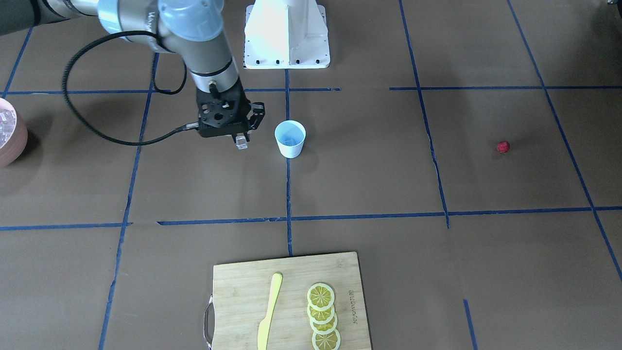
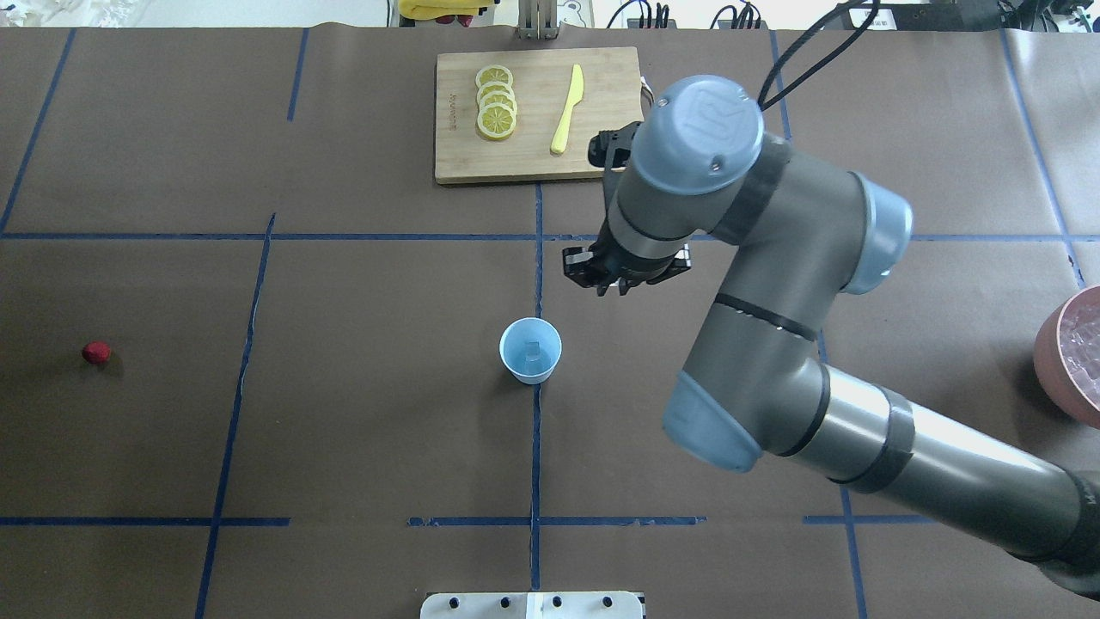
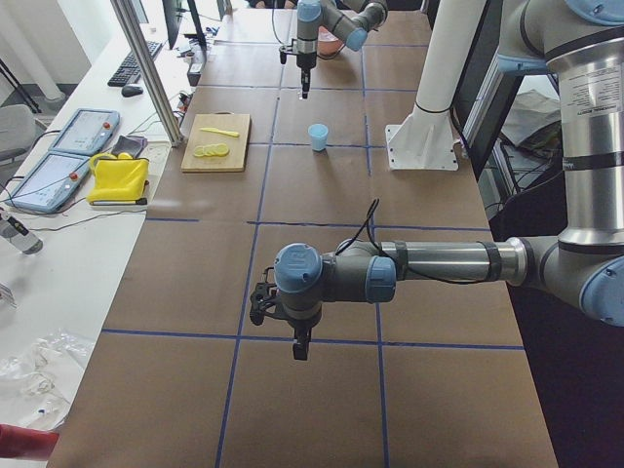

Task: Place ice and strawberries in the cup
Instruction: 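Carry the ice cube with the right gripper over the cup, then lower the ice cube into the cup and open the right gripper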

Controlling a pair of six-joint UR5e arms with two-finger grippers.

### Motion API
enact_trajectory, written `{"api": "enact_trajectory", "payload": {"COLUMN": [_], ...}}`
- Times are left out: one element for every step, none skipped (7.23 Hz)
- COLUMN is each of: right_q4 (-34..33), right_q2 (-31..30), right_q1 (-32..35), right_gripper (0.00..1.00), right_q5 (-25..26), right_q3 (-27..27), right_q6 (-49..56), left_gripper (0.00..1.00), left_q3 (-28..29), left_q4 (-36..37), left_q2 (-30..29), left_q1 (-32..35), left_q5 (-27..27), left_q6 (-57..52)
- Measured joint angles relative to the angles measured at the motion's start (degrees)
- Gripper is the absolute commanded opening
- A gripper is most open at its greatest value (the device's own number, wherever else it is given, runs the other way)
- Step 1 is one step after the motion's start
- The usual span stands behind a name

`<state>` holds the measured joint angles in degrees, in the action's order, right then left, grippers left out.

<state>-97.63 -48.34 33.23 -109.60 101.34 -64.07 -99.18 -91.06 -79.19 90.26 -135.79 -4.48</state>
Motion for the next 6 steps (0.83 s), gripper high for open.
{"api": "enact_trajectory", "payload": {"right_q4": [-0.2,-0.3,-0.5,-0.9,-1.0,-1.1], "right_q2": [3.4,5.7,6.7,7.0,7.1,7.0], "right_q1": [-2.9,-5.1,-6.9,-8.0,-8.5,-8.8], "right_gripper": [0.0,0.0,0.0,0.01,0.18,0.98], "right_q5": [2.7,4.7,6.3,7.4,8.0,8.2], "right_q3": [-2.9,-5.2,-6.4,-7.0,-7.2,-7.3], "right_q6": [-3.6,-6.0,-7.2,-7.9,-8.1,-8.2], "left_gripper": [1.0,1.0,1.0,1.0,1.0,1.0], "left_q3": [0.0,0.0,0.1,0.1,0.1,0.1], "left_q4": [0.0,0.0,0.0,0.0,0.0,0.0], "left_q2": [0.0,0.0,0.0,0.0,0.0,0.0], "left_q1": [-0.1,-0.1,-0.2,-0.2,-0.3,-0.3], "left_q5": [0.0,0.0,0.0,0.0,0.0,0.0], "left_q6": [0.0,0.0,0.0,0.0,0.0,0.0]}}
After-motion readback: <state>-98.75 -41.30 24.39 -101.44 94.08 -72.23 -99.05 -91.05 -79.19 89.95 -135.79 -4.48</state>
